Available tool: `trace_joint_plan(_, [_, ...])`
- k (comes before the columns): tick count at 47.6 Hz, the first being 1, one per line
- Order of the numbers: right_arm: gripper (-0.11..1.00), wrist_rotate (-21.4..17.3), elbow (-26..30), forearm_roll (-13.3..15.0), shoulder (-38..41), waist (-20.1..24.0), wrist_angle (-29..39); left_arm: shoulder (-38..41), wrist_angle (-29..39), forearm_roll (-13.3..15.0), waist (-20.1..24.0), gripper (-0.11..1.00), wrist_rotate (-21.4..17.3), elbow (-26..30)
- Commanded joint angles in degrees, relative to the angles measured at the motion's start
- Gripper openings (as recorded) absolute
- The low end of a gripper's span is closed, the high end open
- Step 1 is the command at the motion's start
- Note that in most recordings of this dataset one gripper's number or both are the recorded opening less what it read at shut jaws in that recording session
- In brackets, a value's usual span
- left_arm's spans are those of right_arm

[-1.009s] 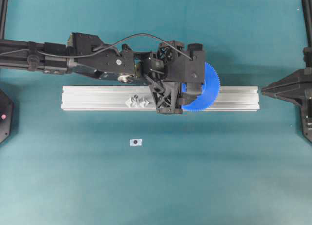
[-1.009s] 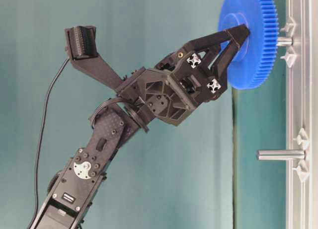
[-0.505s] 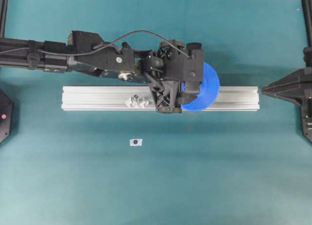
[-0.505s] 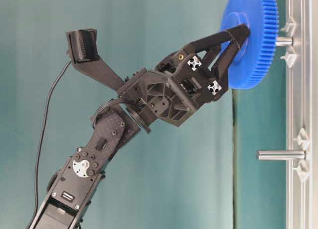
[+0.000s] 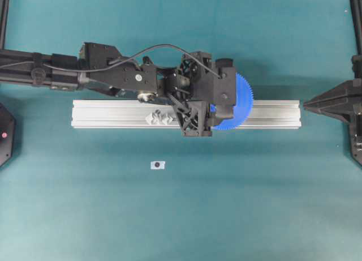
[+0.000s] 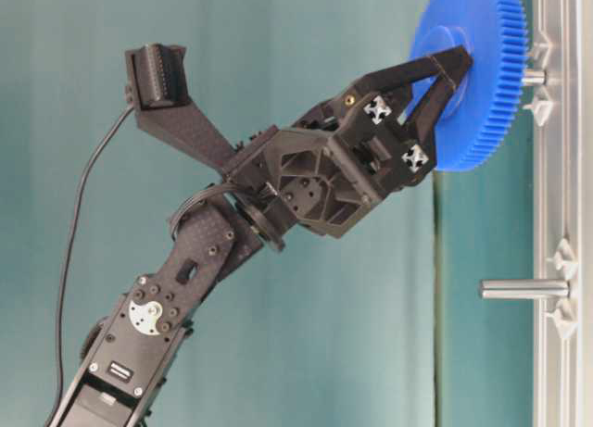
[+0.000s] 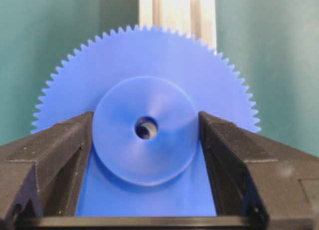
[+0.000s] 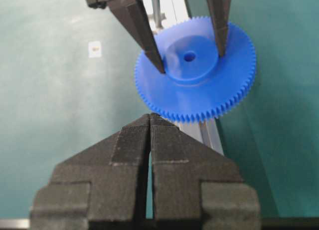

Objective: Find the location of the shaft and insert the large gear.
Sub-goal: 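Align the gear's center hole above the right metal shaft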

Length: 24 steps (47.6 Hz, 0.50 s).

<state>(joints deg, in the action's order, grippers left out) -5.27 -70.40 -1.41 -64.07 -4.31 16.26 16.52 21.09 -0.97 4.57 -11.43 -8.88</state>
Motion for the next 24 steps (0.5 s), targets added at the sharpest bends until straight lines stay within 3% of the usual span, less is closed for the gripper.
trace_joint_plan(1, [0.01,-0.53,0.70,-0.09,0.35,-0.09,-0.35,-2.37,0.18,-0.18,-0.62,0.71,0.44,0.79])
trace_joint_plan(24, [0.01,-0.53,0.62,0.00,0.35,-0.18,-0.44,-1.76,-1.76,-0.18,2.64,0.71,0.35,3.87])
